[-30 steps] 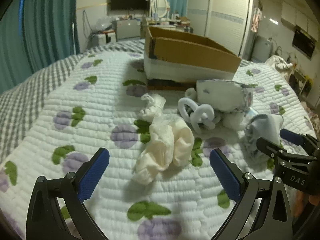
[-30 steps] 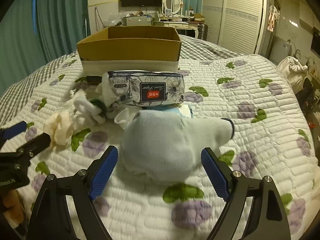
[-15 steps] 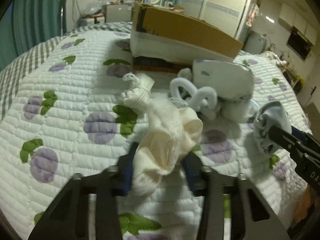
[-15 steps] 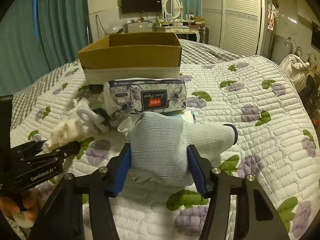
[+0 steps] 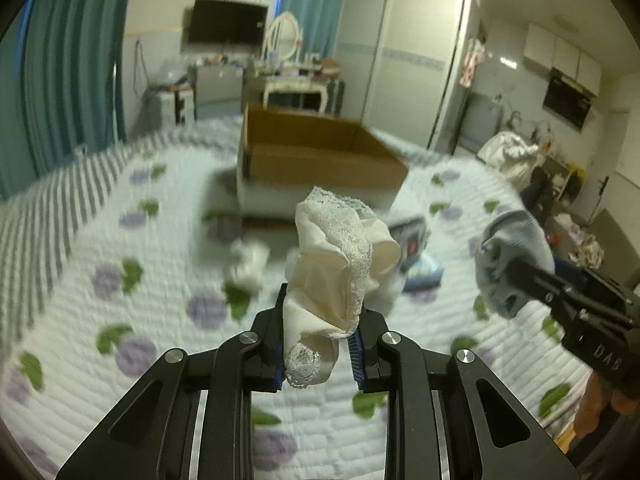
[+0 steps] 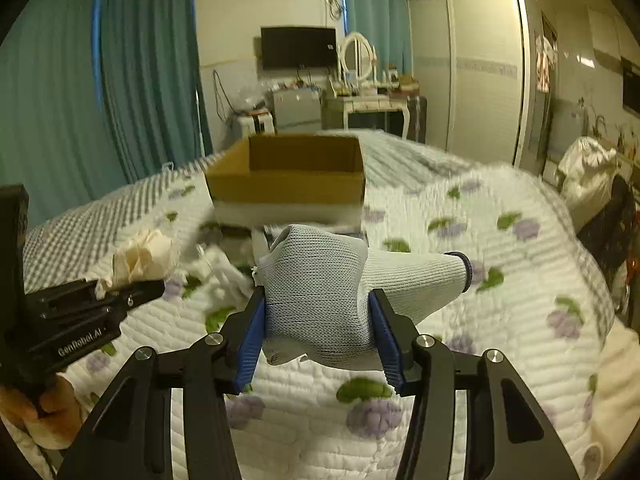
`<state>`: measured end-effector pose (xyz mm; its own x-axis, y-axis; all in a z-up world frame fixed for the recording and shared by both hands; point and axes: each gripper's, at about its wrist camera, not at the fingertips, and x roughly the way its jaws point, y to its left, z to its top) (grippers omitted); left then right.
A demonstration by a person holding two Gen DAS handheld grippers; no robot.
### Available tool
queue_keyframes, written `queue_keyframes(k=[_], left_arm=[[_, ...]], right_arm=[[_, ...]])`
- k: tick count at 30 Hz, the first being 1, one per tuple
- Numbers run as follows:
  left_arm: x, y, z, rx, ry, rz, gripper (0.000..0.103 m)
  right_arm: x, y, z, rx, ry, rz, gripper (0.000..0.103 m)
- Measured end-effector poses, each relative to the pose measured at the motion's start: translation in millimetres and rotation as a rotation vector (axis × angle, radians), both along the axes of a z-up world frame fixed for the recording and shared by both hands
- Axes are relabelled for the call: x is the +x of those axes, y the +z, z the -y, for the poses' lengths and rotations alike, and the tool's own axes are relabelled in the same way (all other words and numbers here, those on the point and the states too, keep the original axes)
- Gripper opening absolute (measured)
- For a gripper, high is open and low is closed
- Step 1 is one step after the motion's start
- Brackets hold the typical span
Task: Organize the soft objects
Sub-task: 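Carry the cloth and glove over the cardboard box and open both tools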
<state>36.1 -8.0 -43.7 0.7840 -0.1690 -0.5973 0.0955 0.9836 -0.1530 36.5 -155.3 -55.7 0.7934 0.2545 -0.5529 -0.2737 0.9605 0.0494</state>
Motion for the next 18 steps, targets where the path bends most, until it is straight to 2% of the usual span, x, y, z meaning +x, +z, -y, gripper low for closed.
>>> queue_keyframes(k=[4, 10, 14, 18], left_arm=[[17.2, 36.5, -2.1, 0.009, 0.004, 0.044, 0.023], [62.0, 69.7, -5.8, 0.059, 0.019, 0.087, 0.024], [103.7, 75.7, -10.1, 0.065, 0.032, 0.093, 0.024], [149.8, 63.9, -12.3, 0.076, 0.034, 0.074, 0.024]], right_arm=[[9.2, 33.7, -7.0, -0.024, 0.039, 0.067, 0.05], [51.2, 92.1, -20.0, -0.033, 0.101, 0.166, 0.05], [101.4, 115.4, -34.9, -0.022, 0.126, 0.189, 0.05], [162.3, 109.0, -51.2, -0.002, 0.156, 0.157, 0.05]])
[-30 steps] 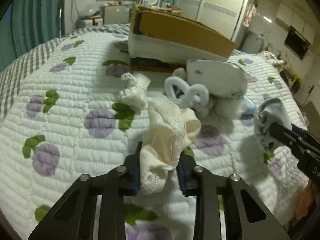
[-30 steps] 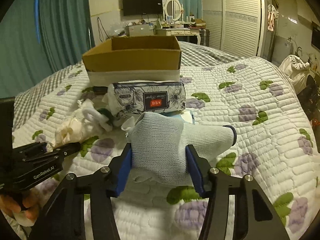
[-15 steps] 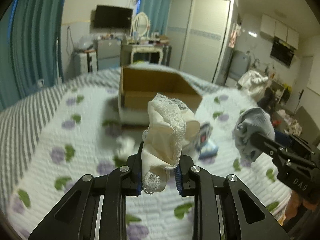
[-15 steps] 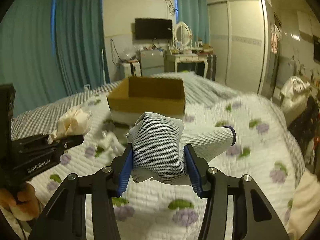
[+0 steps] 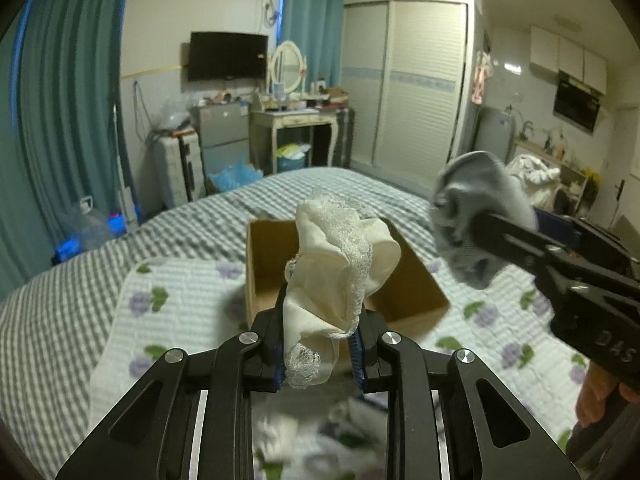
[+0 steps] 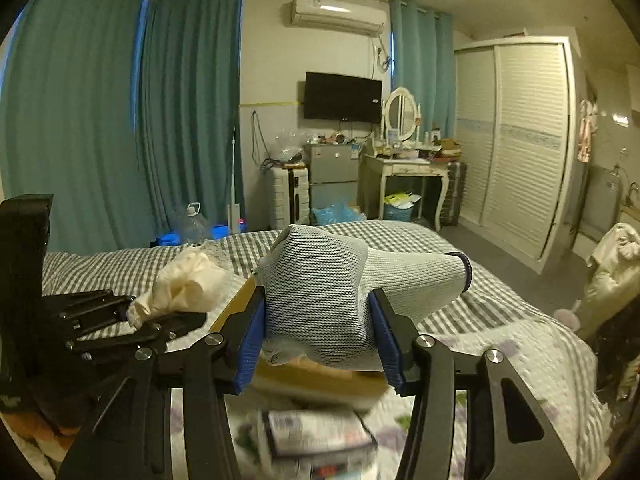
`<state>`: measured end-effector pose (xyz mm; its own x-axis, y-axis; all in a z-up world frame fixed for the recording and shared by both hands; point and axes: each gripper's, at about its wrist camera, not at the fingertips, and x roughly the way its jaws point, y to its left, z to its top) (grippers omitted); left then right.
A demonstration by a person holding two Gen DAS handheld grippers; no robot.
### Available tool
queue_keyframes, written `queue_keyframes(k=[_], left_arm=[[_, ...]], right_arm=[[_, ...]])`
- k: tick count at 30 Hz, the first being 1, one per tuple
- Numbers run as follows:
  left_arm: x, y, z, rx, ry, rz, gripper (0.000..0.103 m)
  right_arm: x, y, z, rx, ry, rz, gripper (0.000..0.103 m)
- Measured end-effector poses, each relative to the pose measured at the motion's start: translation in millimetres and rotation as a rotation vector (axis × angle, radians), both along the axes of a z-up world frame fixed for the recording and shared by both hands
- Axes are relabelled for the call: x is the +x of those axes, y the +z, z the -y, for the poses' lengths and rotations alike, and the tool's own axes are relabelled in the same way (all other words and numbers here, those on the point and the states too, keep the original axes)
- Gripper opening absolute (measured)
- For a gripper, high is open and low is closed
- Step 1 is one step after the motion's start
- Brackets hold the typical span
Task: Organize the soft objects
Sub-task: 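Carry the cloth and glove over the cardboard box and open both tools, then grasp the black-and-white tissue bag with the right tool while the left tool grasps the white-green plush toy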
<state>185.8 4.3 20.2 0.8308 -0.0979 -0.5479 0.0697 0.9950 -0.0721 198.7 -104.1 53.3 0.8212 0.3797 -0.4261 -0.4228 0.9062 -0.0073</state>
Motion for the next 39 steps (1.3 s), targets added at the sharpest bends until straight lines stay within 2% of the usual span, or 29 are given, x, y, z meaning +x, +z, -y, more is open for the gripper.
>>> queue_keyframes(k=[6, 11, 12, 13, 14, 15, 17, 22, 27, 31, 35, 39], left_arm=[[57.2, -38.1, 0.2, 0.043, 0.0, -0.053, 0.024], [76.7, -50.6, 7.4, 0.076, -0.012, -0.043, 0.028], [78.0, -49.5, 10.7, 0.079, -0.011, -0.044, 0.035], [80.2, -51.1, 12.2, 0.083, -0.003, -0.049, 0.056], [80.6, -51.8, 13.7, 0.087, 0.009, -0.048, 0.07], [80.2, -52.0, 14.2, 0.089, 0.023, -0.041, 0.088], [75.8, -49.0, 14.1, 0.082, 0.036, -0.025, 0.089], [52.6, -21.6, 16.6, 0.087, 0.042, -0.012, 0.089], [2.3, 32.5, 17.8, 0.095, 0.054, 0.085, 0.09], [-41.0, 66.5, 11.7, 0.101, 0.083, 0.152, 0.097], [-77.8, 75.3, 2.5, 0.096, 0.097, 0.176, 0.099], [-98.5, 59.6, -3.2, 0.091, 0.097, 0.15, 0.099]], right_arm=[[85.8, -40.3, -5.3, 0.038, 0.016, -0.116, 0.05], [128.9, -65.2, 5.6, 0.068, 0.018, -0.166, 0.053], [133.0, -67.4, 9.3, 0.079, 0.019, -0.174, 0.054], [137.9, -69.5, 12.1, 0.089, 0.009, -0.185, 0.055], [141.7, -71.4, 14.6, 0.091, -0.005, -0.194, 0.06], [142.9, -72.3, 16.9, 0.091, -0.011, -0.195, 0.063], [136.8, -70.5, 20.9, 0.094, -0.029, -0.186, 0.083], [109.7, -44.8, 38.7, 0.085, -0.055, -0.141, 0.084], [57.3, 10.5, 48.7, 0.033, -0.054, -0.062, 0.086], [9.6, 44.8, 51.9, 0.001, -0.042, -0.009, 0.094], [-34.9, 56.9, 51.8, -0.037, -0.025, 0.024, 0.103], [-65.2, 40.9, 40.8, -0.104, 0.007, 0.018, 0.103]])
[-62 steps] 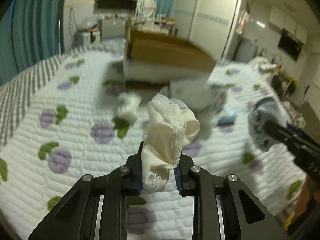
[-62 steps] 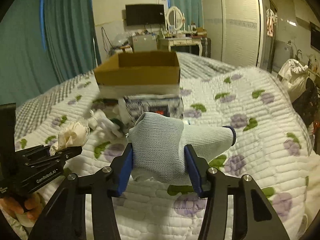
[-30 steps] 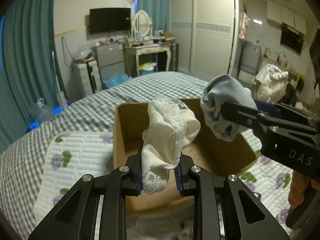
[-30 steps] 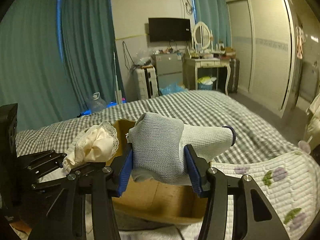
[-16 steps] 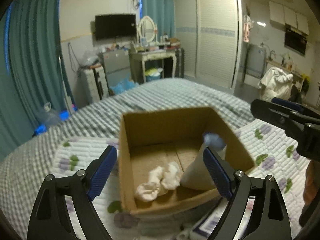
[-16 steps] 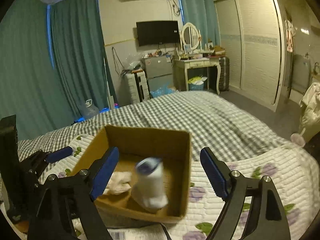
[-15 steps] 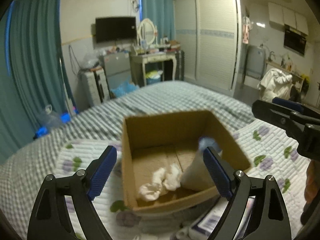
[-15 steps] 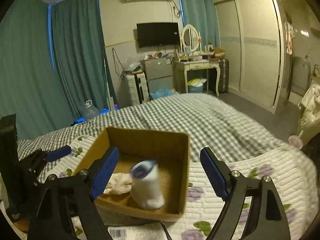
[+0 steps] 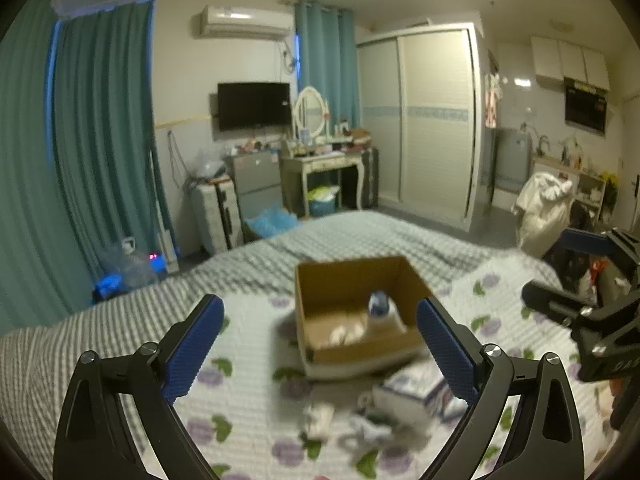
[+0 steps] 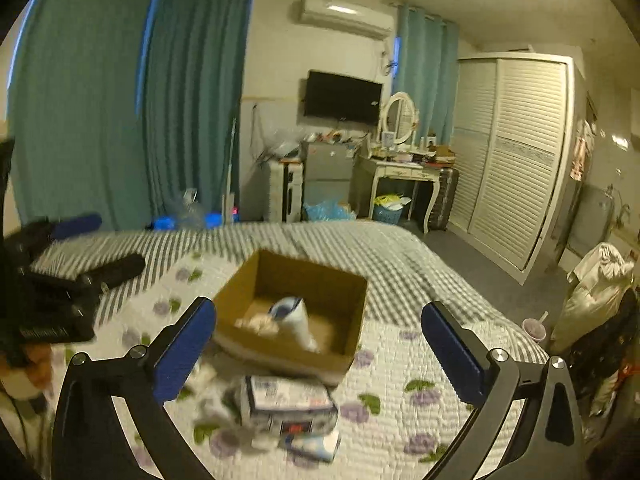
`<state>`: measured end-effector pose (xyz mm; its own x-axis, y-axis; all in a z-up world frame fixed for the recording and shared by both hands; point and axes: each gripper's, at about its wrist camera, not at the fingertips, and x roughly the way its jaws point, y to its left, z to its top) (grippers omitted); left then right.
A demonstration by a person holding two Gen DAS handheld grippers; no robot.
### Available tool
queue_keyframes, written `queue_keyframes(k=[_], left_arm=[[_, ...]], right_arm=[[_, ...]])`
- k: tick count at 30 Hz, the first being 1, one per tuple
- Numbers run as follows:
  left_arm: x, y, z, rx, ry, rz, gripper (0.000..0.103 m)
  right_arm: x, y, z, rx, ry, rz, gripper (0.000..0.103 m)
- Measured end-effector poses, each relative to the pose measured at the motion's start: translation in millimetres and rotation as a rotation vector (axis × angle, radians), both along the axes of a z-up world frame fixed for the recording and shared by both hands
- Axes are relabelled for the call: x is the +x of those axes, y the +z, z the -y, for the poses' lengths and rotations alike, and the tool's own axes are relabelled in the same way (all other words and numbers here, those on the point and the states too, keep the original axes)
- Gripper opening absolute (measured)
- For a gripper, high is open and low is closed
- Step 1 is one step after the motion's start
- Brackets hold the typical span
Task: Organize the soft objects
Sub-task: 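Grasp the black-and-white tissue bag with the right tool while the left tool grasps the white-green plush toy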
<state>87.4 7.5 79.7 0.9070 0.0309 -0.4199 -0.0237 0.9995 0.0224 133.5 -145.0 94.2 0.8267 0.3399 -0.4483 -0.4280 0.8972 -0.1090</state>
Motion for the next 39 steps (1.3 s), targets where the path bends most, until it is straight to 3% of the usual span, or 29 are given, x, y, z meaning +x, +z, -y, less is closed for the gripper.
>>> queue_keyframes(k=[4, 8, 12, 19, 22, 26, 29, 32, 39], left_arm=[[-3.8, -35.6, -6.1, -0.013, 0.047, -0.046, 0.099], [13.1, -77.3, -13.7, -0.054, 0.096, -0.121, 0.099], [19.1, -113.6, -17.7, -0.049, 0.102, -0.17, 0.099], [39.5, -160.2, -23.1, -0.039, 0.095, -0.254, 0.099], [46.0, -166.2, -23.2, -0.05, 0.091, -0.269, 0.099], [45.4, -167.0, -18.0, -0.063, 0.076, -0.273, 0.099], [38.6, -165.4, -7.2, -0.062, 0.05, -0.276, 0.099], [33.0, -166.7, 5.8, -0.058, 0.023, -0.286, 0.098], [38.1, -187.2, 42.9, -0.071, -0.056, -0.352, 0.096]], right_arm=[[-13.7, -45.2, -17.8, -0.099, 0.022, -0.051, 0.103], [-2.5, -100.4, -38.9, -0.177, 0.038, -0.13, 0.103], [22.5, -159.1, -52.7, -0.209, 0.04, -0.226, 0.103], [54.9, -209.4, -59.1, -0.176, 0.079, -0.288, 0.103], [59.3, -217.8, -62.0, -0.219, 0.061, -0.262, 0.101], [60.1, -221.9, -65.0, -0.264, 0.041, -0.232, 0.081], [55.8, -215.3, -57.5, -0.22, 0.043, -0.22, 0.063], [46.4, -203.8, -42.4, -0.159, 0.016, -0.185, 0.053], [23.7, -177.0, -8.0, -0.107, -0.084, -0.063, 0.05]])
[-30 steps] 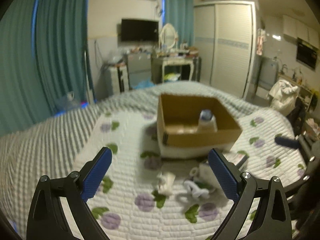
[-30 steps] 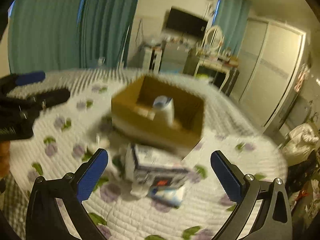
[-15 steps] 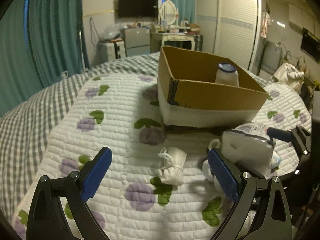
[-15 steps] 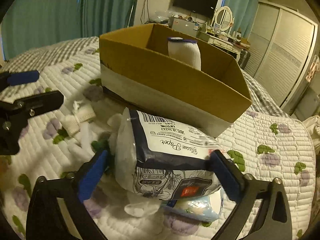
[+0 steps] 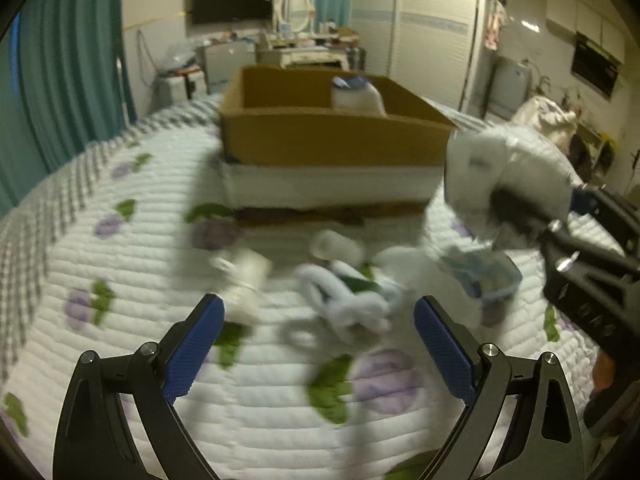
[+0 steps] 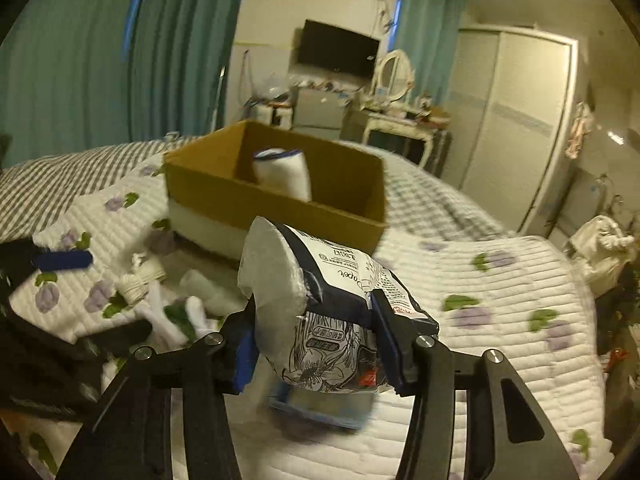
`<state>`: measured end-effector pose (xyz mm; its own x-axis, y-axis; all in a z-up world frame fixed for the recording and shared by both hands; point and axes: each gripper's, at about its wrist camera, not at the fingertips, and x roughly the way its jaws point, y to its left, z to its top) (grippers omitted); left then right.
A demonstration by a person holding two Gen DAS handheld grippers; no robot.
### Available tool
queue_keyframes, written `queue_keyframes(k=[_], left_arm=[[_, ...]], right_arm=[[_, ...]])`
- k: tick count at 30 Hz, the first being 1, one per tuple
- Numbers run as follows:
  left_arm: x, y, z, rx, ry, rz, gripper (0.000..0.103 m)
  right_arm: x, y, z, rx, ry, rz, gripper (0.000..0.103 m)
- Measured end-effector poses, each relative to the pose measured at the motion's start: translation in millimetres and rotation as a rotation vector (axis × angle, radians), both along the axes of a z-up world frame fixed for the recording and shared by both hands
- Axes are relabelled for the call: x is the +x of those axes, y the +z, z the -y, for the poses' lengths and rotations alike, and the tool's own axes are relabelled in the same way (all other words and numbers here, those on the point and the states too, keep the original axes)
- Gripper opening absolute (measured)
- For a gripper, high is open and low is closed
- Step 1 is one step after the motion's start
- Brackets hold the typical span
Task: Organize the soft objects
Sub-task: 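Grasp the black-and-white tissue bag with the right tool while the left tool grasps the white-green plush toy, then carry the tissue bag and plush toy into the box and open both tools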
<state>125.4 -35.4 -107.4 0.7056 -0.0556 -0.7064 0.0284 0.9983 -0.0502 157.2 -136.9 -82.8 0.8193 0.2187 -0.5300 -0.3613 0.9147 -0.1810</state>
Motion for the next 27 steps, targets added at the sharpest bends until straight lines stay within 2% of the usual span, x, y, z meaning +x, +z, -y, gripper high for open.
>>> queue_keyframes(k=[2, 5, 6, 7, 8, 11, 16, 21, 27], left_arm=[[7.4, -7.7, 6.7, -0.035, -0.017, -0.023, 0.087], [21.2, -17.9, 11.9, -0.048, -0.018, -0.055, 0.074], [26.1, -22.1, 11.6, -0.049, -0.011, -0.065, 0.063], [27.9, -24.4, 11.4, -0.043, 0.003, -0.071, 0.048], [30.5, -27.6, 11.2, -0.03, 0.015, -0.083, 0.044], [28.6, -30.2, 10.5, -0.031, 0.008, -0.082, 0.042], [12.2, -11.6, -0.7, -0.034, -0.006, -0.057, 0.041], [-8.0, 29.5, -11.1, -0.031, -0.011, 0.005, 0.041], [-22.7, 88.5, -15.5, -0.026, -0.014, 0.11, 0.041]], right_arm=[[-0.7, 1.5, 6.3, -0.002, -0.02, 0.008, 0.05], [3.4, -0.1, 12.3, 0.015, -0.035, -0.012, 0.05], [4.8, -0.9, 13.7, 0.019, -0.039, -0.015, 0.05], [6.1, -1.5, 14.3, 0.021, -0.042, -0.019, 0.05], [6.5, -1.8, 15.3, 0.022, -0.042, -0.019, 0.05], [5.9, -4.4, 14.6, 0.011, -0.038, -0.02, 0.05], [2.1, -3.8, 13.6, 0.007, -0.036, -0.017, 0.05], [-8.4, 11.9, 16.4, 0.058, -0.032, -0.013, 0.05], [-29.3, 61.2, 13.6, 0.108, -0.006, 0.042, 0.05]])
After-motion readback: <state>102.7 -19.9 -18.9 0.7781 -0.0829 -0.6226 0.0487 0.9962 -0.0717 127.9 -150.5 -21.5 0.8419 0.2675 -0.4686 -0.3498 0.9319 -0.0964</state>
